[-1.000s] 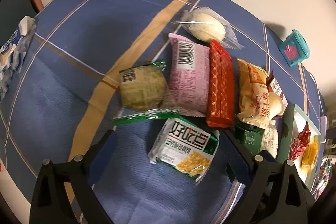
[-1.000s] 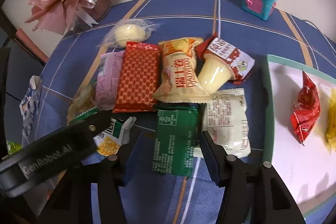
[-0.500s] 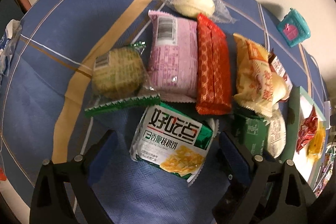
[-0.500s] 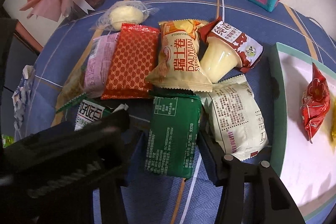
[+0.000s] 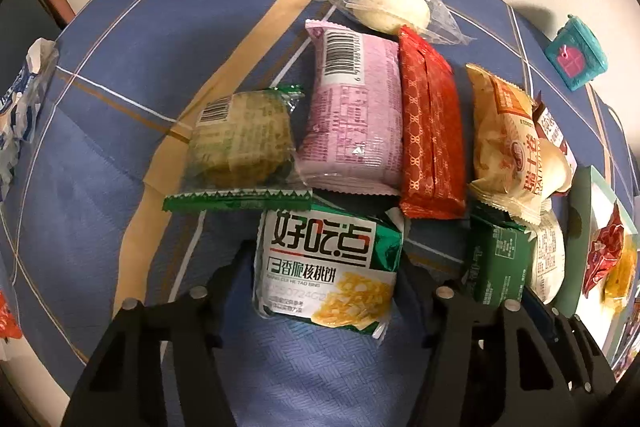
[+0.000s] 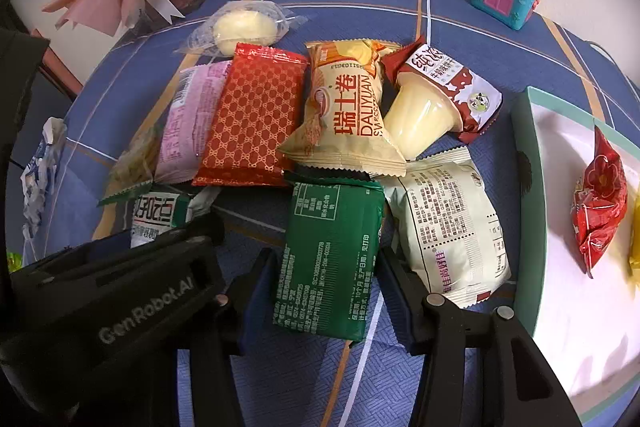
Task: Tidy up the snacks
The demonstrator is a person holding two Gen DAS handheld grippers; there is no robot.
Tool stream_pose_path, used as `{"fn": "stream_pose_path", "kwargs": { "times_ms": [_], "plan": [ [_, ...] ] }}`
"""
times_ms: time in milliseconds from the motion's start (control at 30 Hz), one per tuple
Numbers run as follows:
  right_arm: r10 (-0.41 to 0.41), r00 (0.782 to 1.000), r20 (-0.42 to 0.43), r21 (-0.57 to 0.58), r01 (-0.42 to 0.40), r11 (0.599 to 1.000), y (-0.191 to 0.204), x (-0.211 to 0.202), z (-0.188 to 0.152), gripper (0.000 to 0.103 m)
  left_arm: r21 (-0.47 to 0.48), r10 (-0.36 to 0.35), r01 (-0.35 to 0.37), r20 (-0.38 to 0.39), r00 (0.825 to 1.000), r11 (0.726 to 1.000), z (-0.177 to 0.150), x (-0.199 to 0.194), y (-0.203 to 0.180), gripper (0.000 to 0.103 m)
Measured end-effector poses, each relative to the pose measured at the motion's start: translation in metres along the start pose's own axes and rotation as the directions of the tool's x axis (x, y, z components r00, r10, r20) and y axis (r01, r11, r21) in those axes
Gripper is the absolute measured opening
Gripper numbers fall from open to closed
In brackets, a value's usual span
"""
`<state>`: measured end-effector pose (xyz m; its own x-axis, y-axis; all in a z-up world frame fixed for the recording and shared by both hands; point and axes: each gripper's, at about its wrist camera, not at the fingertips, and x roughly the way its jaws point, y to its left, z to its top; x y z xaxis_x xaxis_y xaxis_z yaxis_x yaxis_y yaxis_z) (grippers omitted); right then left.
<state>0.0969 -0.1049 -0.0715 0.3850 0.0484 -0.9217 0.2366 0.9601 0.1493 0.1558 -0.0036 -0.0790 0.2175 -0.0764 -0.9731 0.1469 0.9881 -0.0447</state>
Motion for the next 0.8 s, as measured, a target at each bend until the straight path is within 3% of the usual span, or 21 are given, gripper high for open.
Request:
{"fn": "stream_pose_path", "kwargs": {
  "times_ms": [167, 433, 800],
  "plan": [
    [-0.018, 1.000, 0.005, 0.018, 0.018, 1.000, -0.005, -0.003, 0.000, 0.045, -0.003, 0.004, -0.004, 0.001, 1.000, 1.000, -0.005, -0.007, 0.006, 0.058],
    [0.007, 1.000, -0.012, 0.066, -0.007, 0.998, -0.018, -0.009, 0.004, 0.042, -0.032, -0.014, 0.015, 0.004, 1.000, 0.999, -0.006, -0.021, 0.011, 0.058],
    [0.044, 0.996, 0.073, 0.138, -0.054, 0.989, -0.041, -0.059, 0.020, 0.042, -0.042, -0.050, 0.056, 0.128, 0.990, 0.998, -0.002, -0.079, 0.011, 0.058]
  ]
}}
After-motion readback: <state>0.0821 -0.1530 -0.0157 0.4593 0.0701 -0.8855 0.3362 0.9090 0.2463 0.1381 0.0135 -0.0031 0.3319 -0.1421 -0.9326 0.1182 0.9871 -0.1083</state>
